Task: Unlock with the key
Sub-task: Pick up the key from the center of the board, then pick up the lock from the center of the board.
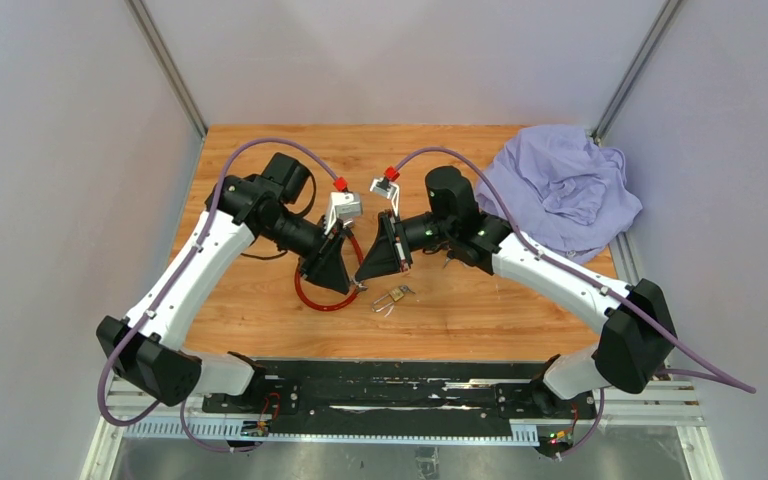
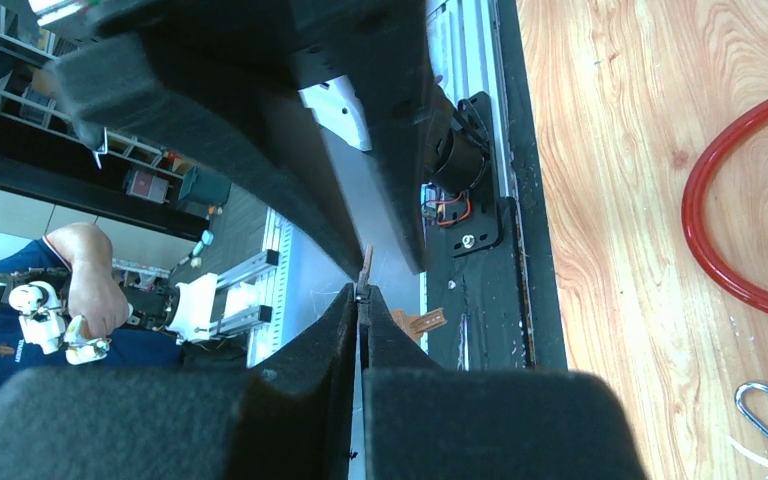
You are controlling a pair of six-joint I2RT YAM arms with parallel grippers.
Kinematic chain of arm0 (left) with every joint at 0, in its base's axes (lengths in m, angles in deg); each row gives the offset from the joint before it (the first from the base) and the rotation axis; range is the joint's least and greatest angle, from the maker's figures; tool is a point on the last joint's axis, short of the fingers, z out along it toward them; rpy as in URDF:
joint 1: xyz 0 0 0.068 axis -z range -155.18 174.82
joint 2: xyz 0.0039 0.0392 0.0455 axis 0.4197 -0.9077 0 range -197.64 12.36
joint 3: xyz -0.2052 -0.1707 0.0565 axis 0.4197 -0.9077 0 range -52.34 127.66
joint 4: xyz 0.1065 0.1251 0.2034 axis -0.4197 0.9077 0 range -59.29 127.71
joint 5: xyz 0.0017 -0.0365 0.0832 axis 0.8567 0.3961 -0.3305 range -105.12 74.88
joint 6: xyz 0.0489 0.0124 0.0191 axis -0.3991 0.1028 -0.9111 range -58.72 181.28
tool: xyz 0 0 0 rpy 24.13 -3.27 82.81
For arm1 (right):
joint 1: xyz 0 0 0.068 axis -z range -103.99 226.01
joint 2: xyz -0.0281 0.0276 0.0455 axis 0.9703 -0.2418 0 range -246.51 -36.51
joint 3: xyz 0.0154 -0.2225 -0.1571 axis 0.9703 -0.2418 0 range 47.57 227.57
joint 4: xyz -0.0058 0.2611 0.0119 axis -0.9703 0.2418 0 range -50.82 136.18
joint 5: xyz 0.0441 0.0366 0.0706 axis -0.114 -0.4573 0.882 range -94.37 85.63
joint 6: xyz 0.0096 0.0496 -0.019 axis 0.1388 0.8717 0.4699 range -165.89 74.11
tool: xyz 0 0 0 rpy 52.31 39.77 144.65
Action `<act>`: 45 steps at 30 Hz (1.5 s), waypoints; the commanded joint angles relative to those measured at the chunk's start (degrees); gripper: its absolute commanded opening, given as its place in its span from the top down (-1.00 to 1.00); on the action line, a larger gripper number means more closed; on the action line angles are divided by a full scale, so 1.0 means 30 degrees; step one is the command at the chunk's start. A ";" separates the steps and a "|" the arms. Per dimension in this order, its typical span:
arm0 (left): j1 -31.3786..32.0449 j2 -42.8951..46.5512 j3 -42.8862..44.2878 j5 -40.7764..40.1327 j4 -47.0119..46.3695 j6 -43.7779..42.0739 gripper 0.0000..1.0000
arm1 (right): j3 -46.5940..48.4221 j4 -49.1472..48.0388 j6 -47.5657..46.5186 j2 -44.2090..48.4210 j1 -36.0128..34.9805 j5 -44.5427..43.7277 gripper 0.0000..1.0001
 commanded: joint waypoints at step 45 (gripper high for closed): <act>-0.3850 -1.4173 0.0940 -1.2182 -1.3315 -0.1196 -0.01 | -0.3637 0.2346 -0.0503 0.4207 0.5645 -0.3096 0.99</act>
